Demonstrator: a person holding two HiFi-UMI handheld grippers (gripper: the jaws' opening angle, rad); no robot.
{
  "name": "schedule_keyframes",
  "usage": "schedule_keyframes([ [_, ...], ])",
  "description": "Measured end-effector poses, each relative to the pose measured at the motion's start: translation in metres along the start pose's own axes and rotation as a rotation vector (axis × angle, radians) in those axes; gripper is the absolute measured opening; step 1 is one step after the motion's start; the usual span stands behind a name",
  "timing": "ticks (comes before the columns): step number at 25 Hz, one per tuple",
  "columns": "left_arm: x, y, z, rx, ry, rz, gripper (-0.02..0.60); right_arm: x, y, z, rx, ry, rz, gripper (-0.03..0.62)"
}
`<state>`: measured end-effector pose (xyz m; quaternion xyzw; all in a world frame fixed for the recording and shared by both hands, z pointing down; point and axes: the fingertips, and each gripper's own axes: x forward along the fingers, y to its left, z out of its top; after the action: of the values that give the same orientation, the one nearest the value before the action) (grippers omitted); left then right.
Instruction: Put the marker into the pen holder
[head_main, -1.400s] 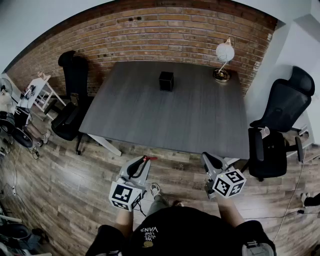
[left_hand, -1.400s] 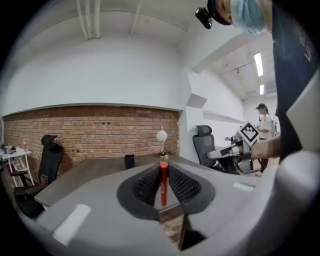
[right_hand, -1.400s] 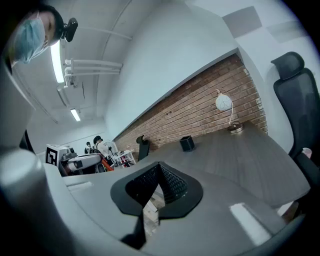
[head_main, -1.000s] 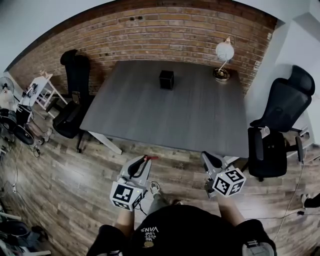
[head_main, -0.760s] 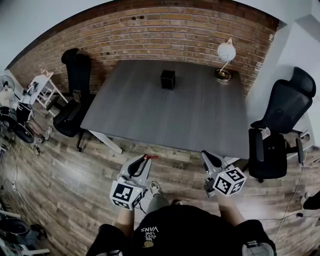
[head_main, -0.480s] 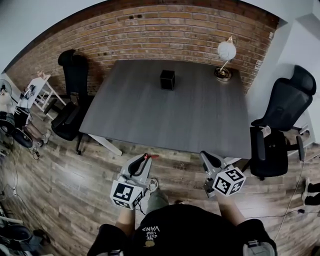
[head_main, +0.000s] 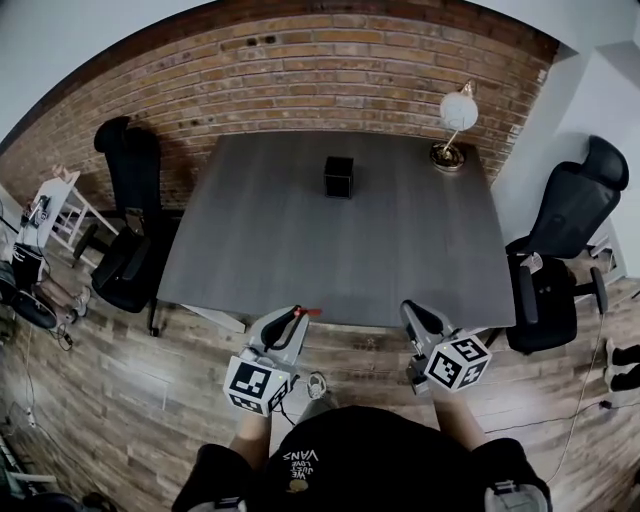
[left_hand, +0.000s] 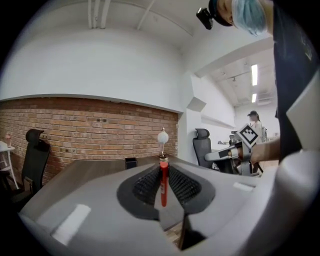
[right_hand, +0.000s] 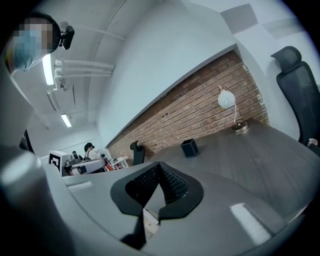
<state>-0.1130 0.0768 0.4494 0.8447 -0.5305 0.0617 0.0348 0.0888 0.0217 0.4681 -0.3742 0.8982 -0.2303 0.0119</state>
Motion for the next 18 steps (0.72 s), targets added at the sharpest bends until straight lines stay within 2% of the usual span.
schedule_keyframes([
  [8,0.009,0.067,0.003,0.018,0.006,-0.069,0.105,0.053,0.017,0.002,0.021,-0.037,-0.070,0.000],
  [13,0.010,0.097,0.003,0.032,0.013,-0.115,0.104,0.076,0.029,-0.001,0.039,-0.060,-0.108,0.000],
  [18,0.013,0.119,-0.004,0.021,0.017,-0.131,0.104,0.091,0.034,-0.010,0.052,-0.050,-0.132,0.000],
])
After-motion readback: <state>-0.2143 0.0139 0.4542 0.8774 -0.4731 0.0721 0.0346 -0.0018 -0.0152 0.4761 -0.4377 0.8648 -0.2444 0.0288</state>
